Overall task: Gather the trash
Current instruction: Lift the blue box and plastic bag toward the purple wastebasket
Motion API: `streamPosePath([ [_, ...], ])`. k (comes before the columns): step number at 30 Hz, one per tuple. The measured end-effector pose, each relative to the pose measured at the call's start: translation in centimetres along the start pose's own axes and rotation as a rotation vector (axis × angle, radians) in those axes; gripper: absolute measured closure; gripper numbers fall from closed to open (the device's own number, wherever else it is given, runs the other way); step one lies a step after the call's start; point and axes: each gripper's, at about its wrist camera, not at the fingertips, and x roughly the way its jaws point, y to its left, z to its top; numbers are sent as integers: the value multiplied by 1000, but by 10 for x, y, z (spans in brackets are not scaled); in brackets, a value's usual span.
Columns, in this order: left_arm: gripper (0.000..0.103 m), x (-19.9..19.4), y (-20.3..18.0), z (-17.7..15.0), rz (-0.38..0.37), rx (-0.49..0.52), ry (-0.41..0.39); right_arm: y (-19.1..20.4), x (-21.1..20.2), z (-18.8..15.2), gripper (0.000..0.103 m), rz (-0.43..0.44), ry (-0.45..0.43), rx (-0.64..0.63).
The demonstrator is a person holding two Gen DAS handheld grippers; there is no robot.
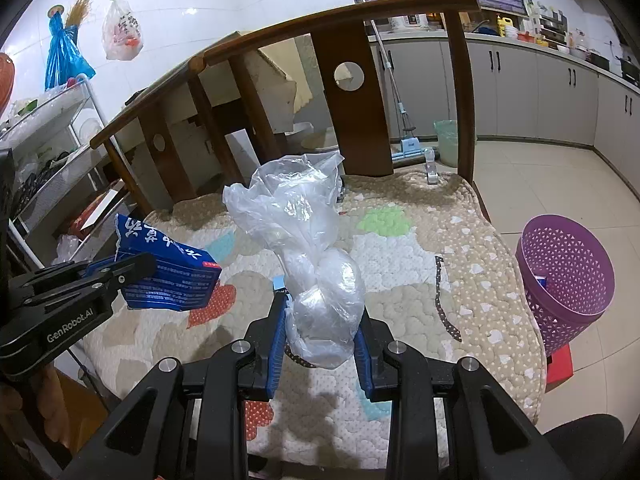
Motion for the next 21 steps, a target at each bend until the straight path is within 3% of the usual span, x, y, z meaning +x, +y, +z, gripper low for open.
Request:
streamPosePath([
  [21, 88, 5, -2, -3, -7, -12, 30, -6, 3, -2, 71, 2, 24, 22],
])
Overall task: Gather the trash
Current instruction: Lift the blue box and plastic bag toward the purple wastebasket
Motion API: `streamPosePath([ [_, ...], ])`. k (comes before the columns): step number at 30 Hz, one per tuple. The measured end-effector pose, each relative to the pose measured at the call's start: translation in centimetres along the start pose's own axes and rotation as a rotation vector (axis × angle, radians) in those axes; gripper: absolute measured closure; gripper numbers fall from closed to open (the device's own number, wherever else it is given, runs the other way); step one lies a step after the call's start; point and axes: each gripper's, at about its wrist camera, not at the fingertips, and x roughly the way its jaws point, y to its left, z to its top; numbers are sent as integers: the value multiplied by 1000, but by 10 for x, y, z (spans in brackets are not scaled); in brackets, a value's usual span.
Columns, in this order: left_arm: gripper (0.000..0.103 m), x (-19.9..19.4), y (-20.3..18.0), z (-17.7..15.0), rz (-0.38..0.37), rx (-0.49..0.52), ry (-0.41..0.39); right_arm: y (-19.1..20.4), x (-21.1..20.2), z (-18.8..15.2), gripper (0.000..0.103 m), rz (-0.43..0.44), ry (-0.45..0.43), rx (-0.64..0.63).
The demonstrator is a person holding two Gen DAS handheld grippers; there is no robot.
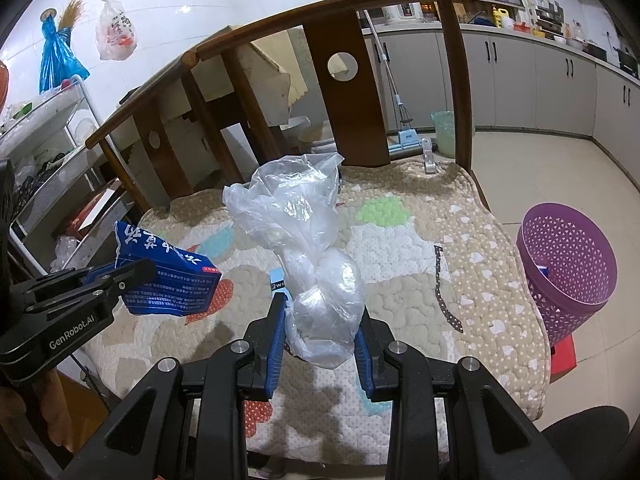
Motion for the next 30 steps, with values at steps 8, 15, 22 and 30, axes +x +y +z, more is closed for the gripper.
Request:
streamPosePath([
  [8, 88, 2, -3, -2, -1, 5, 9, -1, 1, -1, 71, 2, 5, 3],
  [15, 88, 4, -5, -3, -1, 13, 16, -2, 2, -2, 70, 4, 7, 8],
  [22, 88, 5, -7, -3, 1, 15, 19, -2, 2, -2, 70, 4, 7, 9],
  [30, 88, 10, -10, -5, 6, 29, 37, -4, 3, -5, 70, 9, 7, 21],
])
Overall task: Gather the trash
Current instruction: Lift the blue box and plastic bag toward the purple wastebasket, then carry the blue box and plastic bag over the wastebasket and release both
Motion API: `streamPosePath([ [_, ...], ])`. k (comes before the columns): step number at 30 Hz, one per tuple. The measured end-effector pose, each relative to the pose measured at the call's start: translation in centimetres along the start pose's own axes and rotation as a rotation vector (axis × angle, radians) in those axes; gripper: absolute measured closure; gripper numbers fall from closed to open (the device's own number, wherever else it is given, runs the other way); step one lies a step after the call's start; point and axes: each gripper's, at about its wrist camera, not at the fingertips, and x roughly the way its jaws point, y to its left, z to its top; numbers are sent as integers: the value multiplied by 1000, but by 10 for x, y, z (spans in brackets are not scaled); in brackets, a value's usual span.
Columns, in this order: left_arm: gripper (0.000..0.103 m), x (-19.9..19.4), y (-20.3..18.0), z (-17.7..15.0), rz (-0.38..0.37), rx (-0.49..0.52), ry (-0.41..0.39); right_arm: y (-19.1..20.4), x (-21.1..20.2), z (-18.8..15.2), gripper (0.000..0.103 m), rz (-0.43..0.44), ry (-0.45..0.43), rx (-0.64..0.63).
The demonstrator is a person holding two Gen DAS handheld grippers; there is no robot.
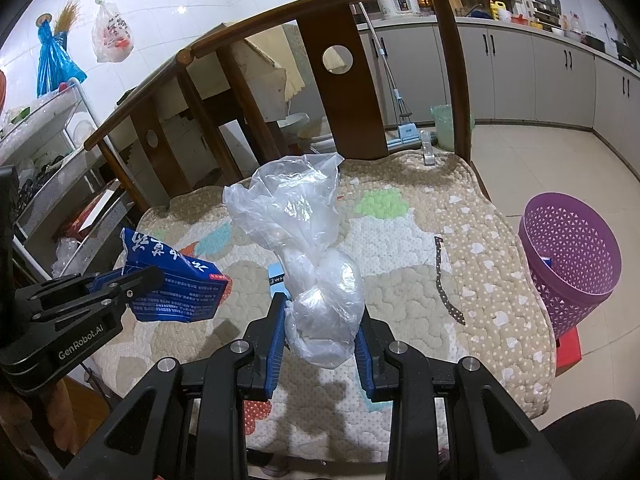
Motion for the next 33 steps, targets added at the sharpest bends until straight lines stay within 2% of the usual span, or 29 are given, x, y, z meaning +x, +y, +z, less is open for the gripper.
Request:
streamPosePath([
  [11, 88, 18, -21, 16, 21, 78, 9, -27, 2, -5, 70, -14, -7, 62],
  [20, 88, 34, -58, 46, -38, 123, 0, -79, 3, 3, 70, -73, -37, 143],
  [23, 88, 38, -77, 62, -85, 132, -12, -106, 0, 10, 70, -113, -66, 175],
  [29, 88, 54, -126, 95, -192, 156, -23, -167, -6, 26, 70, -257, -125, 226],
  [33, 88, 67, -164, 116, -228, 191, -25, -210, -8, 33, 70, -339, -142, 265],
])
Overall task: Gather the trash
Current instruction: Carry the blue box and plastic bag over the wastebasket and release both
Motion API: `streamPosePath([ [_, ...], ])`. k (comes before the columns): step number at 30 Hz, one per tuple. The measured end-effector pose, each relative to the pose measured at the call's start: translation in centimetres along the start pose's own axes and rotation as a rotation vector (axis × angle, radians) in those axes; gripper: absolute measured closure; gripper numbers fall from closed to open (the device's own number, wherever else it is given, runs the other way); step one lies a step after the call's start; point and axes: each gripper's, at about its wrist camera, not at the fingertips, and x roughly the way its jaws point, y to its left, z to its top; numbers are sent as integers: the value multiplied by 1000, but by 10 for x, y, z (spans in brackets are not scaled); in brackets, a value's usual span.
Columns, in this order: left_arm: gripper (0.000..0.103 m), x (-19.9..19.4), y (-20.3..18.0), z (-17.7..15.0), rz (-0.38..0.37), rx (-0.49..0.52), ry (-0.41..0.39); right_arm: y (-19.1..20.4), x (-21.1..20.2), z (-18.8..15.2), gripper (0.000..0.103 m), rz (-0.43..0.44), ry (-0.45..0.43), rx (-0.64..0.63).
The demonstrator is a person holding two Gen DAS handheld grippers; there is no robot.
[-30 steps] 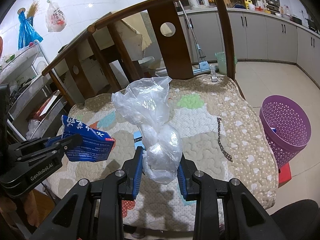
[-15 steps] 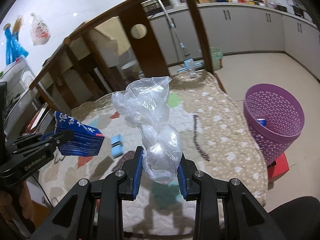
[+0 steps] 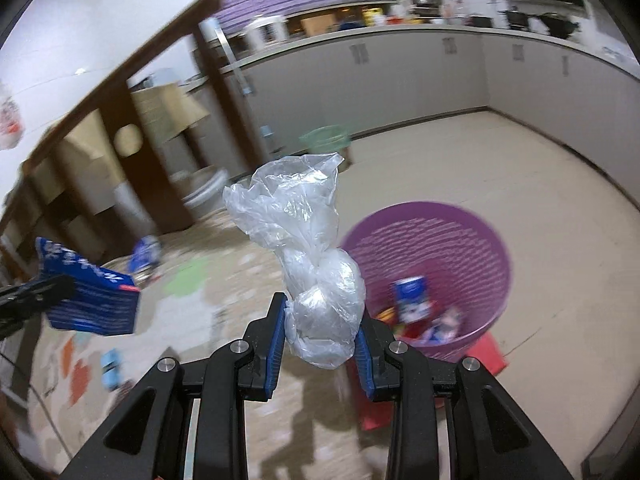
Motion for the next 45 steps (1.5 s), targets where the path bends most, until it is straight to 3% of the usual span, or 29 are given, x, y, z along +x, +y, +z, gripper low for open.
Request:
streamPosePath([
  [8, 88, 55, -71, 49, -14, 143, -19, -61, 39, 39, 70, -45, 1, 106],
  [18, 88, 107, -145, 66, -54, 305, 9, -110, 63, 40, 70, -62, 26, 250],
  [23, 88, 122, -154, 68, -61, 326, 18, -130, 62, 37, 70, -73, 34, 296],
  [45, 88, 151, -175, 78, -71, 337, 48, -136, 73, 39, 70, -59, 43, 308],
])
